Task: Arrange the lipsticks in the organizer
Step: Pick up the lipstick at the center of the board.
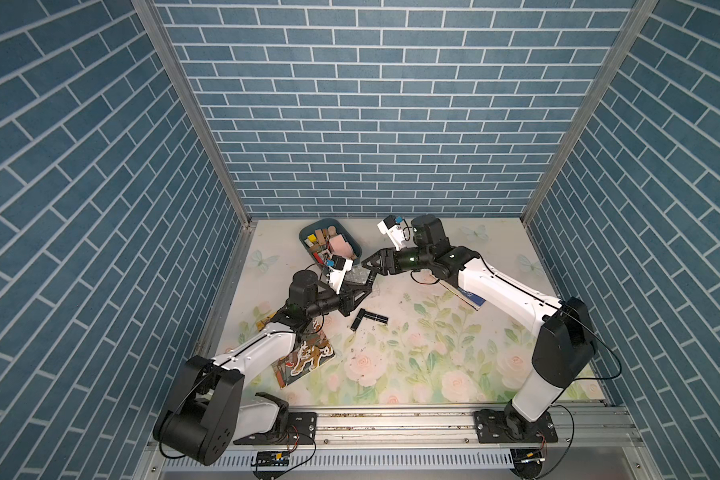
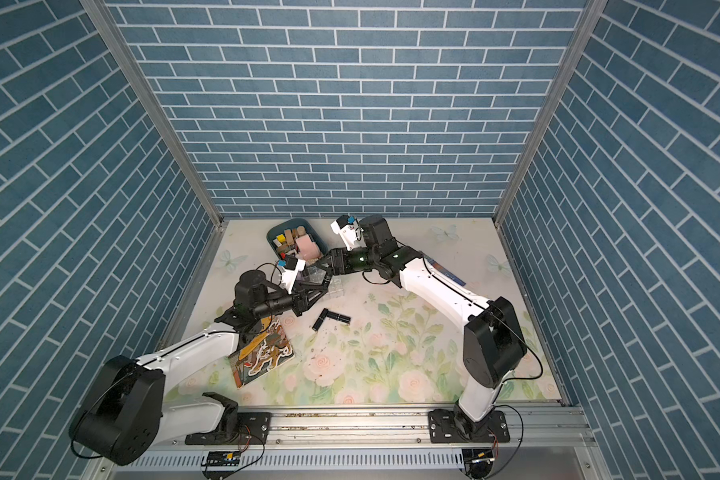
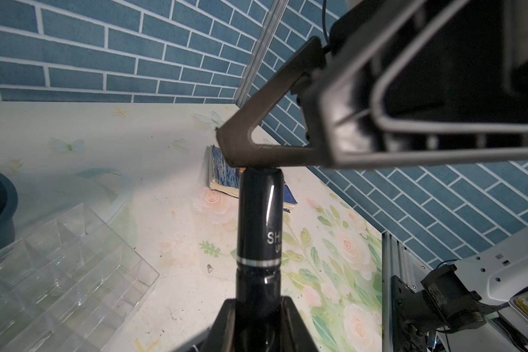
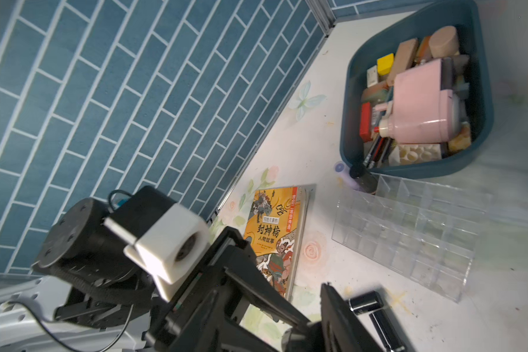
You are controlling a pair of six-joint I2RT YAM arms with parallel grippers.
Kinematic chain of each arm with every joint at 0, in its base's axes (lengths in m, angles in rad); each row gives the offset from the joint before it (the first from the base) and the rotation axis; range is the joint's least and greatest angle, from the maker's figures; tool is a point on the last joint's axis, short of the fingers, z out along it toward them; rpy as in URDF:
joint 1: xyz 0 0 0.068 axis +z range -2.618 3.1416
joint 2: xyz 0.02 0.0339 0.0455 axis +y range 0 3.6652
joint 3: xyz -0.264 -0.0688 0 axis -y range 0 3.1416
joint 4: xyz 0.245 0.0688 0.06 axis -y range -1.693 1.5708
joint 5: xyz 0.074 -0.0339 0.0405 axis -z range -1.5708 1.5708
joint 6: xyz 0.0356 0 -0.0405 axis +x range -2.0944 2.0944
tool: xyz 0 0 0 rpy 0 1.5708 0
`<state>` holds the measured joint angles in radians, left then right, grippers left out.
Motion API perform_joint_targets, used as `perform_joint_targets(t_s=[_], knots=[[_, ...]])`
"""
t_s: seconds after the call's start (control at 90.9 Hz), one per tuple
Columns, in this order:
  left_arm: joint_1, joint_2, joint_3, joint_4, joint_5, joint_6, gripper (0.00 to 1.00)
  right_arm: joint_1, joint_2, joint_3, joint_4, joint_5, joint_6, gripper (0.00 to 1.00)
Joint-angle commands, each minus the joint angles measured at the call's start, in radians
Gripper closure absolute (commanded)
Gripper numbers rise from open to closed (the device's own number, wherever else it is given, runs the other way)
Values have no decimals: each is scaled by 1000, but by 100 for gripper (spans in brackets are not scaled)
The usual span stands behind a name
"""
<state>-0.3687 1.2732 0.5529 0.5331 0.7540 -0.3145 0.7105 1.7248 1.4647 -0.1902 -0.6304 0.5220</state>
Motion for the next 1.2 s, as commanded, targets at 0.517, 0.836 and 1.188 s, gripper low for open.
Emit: perform_joint_targets(t_s=[0.517, 0.836, 1.188], knots=[[-13, -4, 7, 33, -51, 5, 93, 0, 22, -42, 32, -9, 85, 58], [-13, -24, 39, -53, -133, -16, 59, -3, 22, -93, 169, 68, 175, 80], [91, -40, 103, -499, -736, -107, 35, 113, 94, -170, 547, 719, -39, 90]])
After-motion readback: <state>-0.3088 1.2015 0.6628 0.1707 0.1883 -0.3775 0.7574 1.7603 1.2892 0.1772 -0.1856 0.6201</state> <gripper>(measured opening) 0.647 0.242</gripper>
